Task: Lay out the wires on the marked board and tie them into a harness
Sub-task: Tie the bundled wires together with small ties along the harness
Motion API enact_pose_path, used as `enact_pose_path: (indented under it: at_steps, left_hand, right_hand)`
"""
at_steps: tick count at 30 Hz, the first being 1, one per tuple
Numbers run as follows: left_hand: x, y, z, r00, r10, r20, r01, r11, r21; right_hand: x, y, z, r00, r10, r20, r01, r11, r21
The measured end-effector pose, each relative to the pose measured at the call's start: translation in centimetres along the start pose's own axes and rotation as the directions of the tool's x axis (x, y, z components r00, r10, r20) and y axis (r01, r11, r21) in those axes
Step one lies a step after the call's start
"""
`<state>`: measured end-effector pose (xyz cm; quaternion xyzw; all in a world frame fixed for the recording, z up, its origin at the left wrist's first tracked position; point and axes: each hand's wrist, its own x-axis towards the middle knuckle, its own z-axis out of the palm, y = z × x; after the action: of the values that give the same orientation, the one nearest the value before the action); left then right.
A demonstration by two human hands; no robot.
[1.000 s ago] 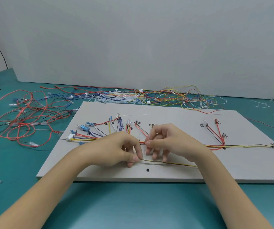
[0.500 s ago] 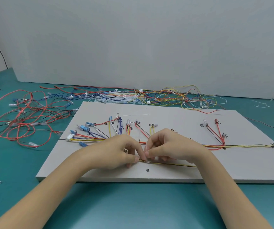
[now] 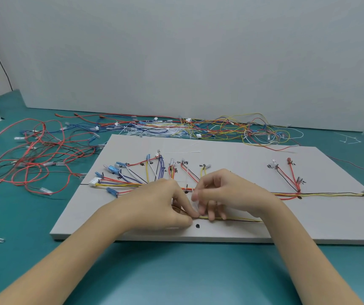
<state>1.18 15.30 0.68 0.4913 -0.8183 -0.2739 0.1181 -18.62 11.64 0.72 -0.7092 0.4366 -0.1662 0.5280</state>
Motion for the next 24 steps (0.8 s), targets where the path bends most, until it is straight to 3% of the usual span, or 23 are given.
enact_pose_path:
  at_steps: [16,21,24]
  left_hand:
    - [0.34,-0.45,0.12,0.998,-0.019,0.059,0.024,0.996,-0.089]
    - [0.01,-0.28,0.48,0.997,0.046,-0.054,-0.043,0.998,0.051]
    - [0.02,-0.65,0.48,0.996,0.062,-0.061,-0.062,0.998,0.003]
  right_hand:
    - [0.73,0.40,0.43,0.988,-0.071,-0.134,0.086,0.990,0.112]
    - [0.53,0.26,0.10,0.983,-0.079,-0.167,0.099,0.988,0.115]
    - [0.66,0.26,0.17,0.979,-0.060,-0.196,0.085,0.989,0.125]
